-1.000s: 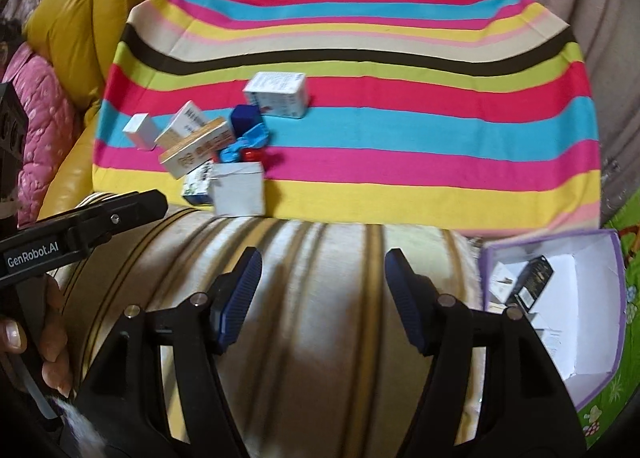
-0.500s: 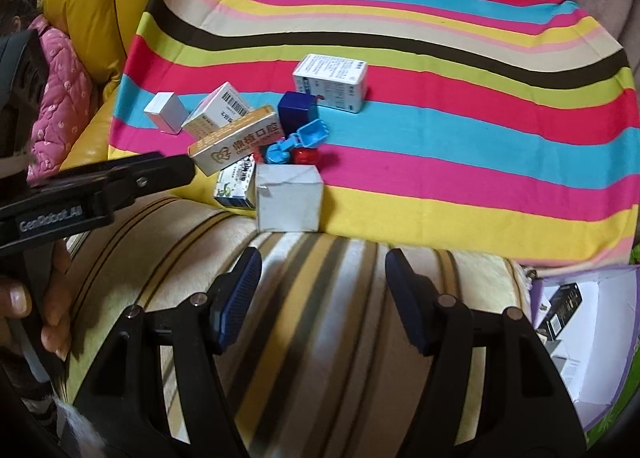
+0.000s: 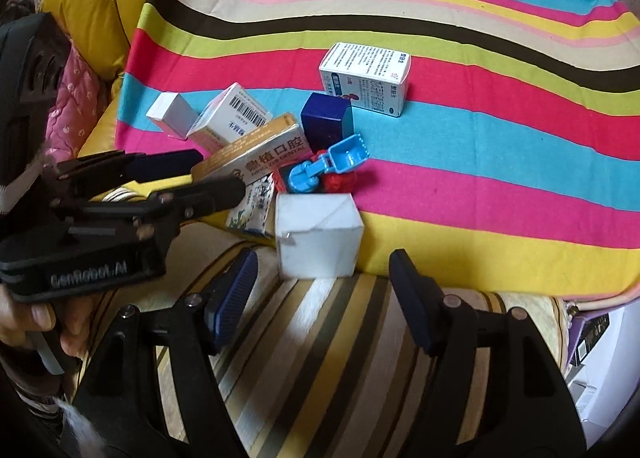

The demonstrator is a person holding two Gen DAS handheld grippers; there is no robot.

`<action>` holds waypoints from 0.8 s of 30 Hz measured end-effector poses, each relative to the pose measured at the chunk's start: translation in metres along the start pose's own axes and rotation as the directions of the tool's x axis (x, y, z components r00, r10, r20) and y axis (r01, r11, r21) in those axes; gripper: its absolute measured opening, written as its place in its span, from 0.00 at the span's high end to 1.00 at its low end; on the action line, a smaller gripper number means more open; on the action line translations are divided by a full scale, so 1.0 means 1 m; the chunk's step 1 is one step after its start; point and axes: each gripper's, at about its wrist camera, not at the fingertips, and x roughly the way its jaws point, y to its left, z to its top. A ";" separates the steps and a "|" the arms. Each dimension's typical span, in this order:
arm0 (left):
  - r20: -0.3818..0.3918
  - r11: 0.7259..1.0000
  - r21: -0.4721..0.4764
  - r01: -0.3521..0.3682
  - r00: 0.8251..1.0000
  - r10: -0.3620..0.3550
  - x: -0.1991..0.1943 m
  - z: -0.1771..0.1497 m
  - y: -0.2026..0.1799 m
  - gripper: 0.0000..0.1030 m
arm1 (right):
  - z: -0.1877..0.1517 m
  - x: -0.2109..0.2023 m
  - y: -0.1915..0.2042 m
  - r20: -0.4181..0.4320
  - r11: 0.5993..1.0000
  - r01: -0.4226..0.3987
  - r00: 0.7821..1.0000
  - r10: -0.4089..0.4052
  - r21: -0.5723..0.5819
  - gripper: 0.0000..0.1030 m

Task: Organize rigid objects
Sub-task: 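Move both tools back over the pile of boxes on the striped cloth, then grasp the tan box with left tool while right tool grasps the white cube box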

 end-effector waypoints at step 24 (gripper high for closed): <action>-0.023 0.998 0.002 0.069 0.997 -0.069 0.002 -0.003 -0.004 0.84 | 0.007 0.011 -0.001 0.019 1.000 -0.008 1.000 0.008 -0.011 0.52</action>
